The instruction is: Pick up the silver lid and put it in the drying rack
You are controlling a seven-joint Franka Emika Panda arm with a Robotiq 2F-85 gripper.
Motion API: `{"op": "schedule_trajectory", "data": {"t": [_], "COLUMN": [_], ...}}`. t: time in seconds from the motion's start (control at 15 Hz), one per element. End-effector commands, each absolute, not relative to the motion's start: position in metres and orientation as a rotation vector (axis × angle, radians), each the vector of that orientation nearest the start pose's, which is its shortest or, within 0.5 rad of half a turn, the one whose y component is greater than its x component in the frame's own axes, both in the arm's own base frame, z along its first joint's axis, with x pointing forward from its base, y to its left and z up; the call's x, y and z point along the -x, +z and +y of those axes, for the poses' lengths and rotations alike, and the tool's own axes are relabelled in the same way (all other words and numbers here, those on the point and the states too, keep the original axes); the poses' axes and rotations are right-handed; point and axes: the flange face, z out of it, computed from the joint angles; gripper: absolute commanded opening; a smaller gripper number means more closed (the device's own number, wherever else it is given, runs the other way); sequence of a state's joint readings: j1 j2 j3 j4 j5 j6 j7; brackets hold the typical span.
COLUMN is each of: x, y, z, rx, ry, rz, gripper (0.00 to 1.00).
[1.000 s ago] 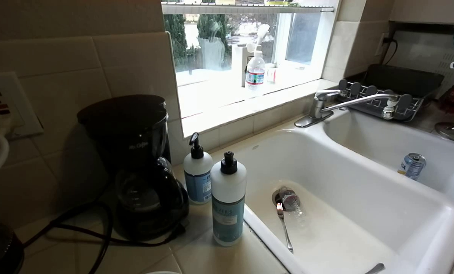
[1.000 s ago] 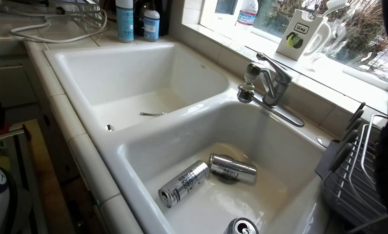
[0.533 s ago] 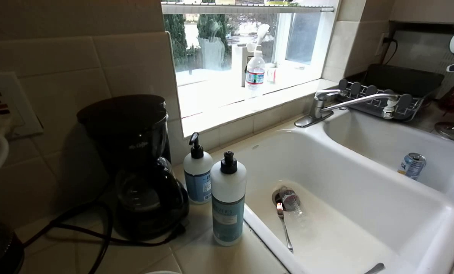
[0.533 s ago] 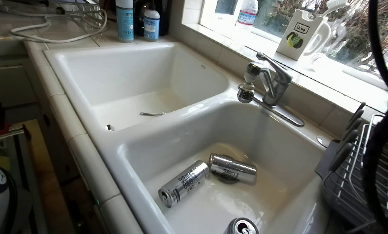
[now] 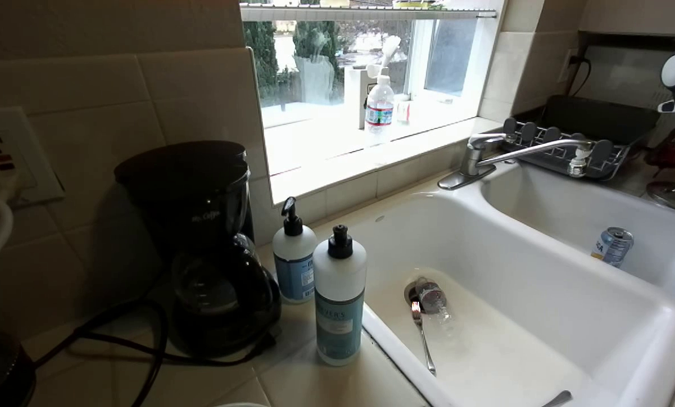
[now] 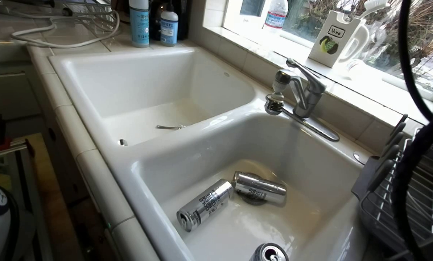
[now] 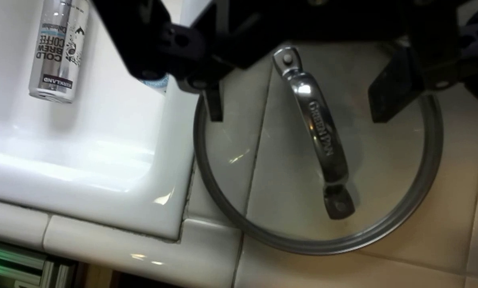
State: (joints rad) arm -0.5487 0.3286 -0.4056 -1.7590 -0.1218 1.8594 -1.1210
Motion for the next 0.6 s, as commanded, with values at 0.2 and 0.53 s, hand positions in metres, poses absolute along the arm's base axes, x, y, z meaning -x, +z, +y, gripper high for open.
{"op": "schedule_trajectory", "data": {"t": [0.2,0.53], "x": [-0.3518,-0.3533], "y": [0.3667,0.3636], "z": [-0.504,-0.5038], "rx": [3.036,3.036], "ry": [0.488,0.491], "rz": [-0.267,-0.267], "gripper": [0.57,0.11]}}
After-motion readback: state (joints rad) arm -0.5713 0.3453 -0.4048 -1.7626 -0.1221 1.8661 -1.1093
